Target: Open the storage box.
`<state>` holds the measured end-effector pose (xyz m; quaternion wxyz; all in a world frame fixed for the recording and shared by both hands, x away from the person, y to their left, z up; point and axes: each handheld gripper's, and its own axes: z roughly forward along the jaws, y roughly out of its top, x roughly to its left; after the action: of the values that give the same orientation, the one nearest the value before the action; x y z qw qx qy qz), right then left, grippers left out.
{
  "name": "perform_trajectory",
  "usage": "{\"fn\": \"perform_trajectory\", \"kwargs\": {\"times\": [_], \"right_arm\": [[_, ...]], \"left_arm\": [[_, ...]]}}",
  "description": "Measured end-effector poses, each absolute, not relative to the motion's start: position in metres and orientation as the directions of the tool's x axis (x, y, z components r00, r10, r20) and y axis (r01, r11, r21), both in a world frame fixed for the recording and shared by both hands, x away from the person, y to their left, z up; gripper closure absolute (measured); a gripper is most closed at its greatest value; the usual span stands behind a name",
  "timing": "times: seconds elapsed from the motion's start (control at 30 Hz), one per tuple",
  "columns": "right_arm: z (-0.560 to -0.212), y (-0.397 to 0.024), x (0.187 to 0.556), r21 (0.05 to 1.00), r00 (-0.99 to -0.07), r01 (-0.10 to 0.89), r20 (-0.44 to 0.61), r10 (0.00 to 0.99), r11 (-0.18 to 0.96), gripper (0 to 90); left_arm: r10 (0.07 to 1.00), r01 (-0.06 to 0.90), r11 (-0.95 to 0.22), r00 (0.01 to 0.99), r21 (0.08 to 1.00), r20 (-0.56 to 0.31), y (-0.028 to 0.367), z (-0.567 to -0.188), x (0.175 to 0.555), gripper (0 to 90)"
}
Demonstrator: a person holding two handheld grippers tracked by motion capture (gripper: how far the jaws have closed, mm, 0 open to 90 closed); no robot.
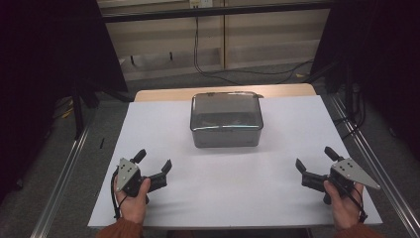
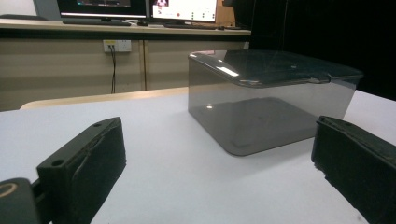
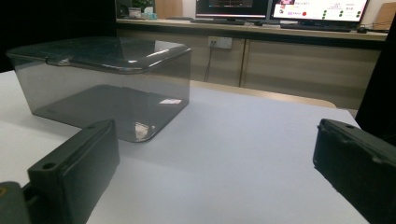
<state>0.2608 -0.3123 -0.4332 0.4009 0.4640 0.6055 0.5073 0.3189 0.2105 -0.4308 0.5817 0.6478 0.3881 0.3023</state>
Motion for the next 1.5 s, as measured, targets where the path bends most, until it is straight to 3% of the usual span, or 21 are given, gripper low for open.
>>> {"fn": "perform_trajectory", "kwargs": {"times": [0.4,0.5,0.53,0.6,1.5], "right_arm": [[-0.436,-0.311,0.265,0.983,-0.264,0.176,-0.004,0.965,0.052,0.1],[-0.437,-0.309,0.266,0.982,-0.270,0.181,-0.011,0.963,0.062,0.1],[-0.437,-0.307,0.267,0.982,-0.281,0.181,-0.003,0.960,0.056,0.1],[-0.438,-0.304,0.269,0.982,-0.293,0.179,-0.004,0.956,0.060,0.1],[-0.439,-0.252,0.293,0.977,-0.439,0.191,-0.002,0.899,0.095,0.0]], "left_arm": [[0.862,0.163,-0.026,0.503,0.986,-0.061,0.207,-0.432,0.320,2.6],[0.886,0.155,-0.044,0.462,0.987,-0.033,0.205,-0.432,0.318,1.5],[0.879,0.176,-0.007,0.470,0.984,-0.078,0.206,-0.433,0.318,1.2],[0.886,0.173,-0.008,0.457,0.985,-0.073,0.206,-0.432,0.316,1.3],[0.858,0.178,-0.020,0.508,0.984,-0.075,0.207,-0.433,0.313,2.3]]}}
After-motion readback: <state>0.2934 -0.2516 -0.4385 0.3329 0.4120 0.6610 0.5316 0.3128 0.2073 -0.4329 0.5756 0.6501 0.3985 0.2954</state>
